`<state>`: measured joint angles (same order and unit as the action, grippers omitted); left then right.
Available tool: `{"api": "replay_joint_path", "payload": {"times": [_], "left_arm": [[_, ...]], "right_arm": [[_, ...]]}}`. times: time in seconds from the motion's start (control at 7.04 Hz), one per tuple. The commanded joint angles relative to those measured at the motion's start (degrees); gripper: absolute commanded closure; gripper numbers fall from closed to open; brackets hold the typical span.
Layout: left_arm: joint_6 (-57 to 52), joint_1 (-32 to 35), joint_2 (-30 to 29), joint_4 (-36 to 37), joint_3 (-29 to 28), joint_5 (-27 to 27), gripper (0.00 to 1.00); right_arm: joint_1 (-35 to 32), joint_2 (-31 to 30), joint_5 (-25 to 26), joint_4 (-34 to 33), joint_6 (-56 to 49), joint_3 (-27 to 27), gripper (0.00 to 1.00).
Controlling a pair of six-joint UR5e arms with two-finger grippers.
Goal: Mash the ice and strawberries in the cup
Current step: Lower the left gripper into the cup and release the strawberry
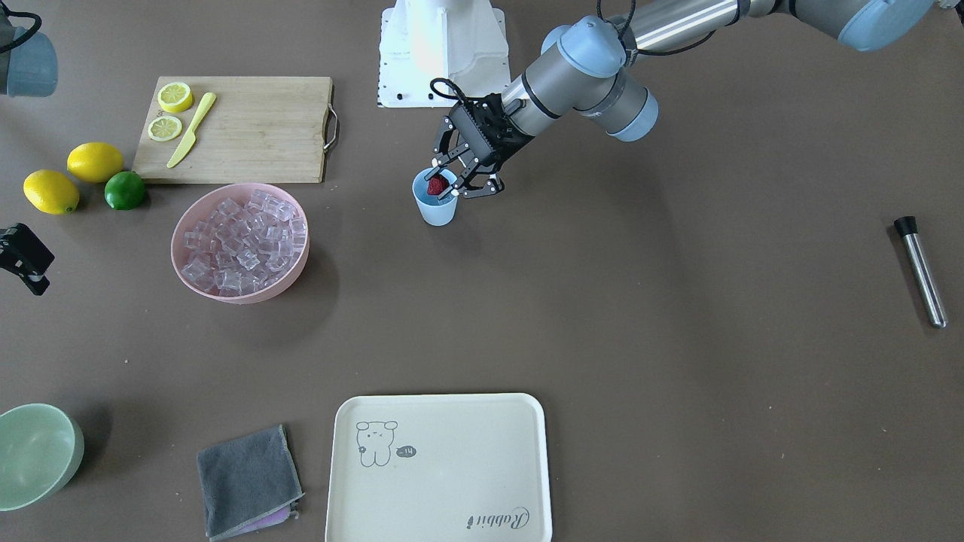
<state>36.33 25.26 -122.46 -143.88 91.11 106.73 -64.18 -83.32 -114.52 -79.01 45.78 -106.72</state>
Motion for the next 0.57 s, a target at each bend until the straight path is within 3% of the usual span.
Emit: {"api": "replay_joint_path", "payload": {"times": [0.0,0.28,0.43], "left_arm": [[-0.12,-0.13,0.12,-0.35,-0.06,0.06,0.64],[-0.12,-0.04,0.03,-0.35,-0.06,-0.03,0.18],[-0.12,0.14,0.03,-0.7,-0.06,-0.03,0.06]], "right_arm": [[-0.07,0.0,0.0,0.0,0.01,-0.15,0.0],[-0.07,-0.09,0.0,0.0,0.01,-0.24,0.0],[-0.07,-0.09,0.0,0.0,0.01,-0.33,0.0]]}}
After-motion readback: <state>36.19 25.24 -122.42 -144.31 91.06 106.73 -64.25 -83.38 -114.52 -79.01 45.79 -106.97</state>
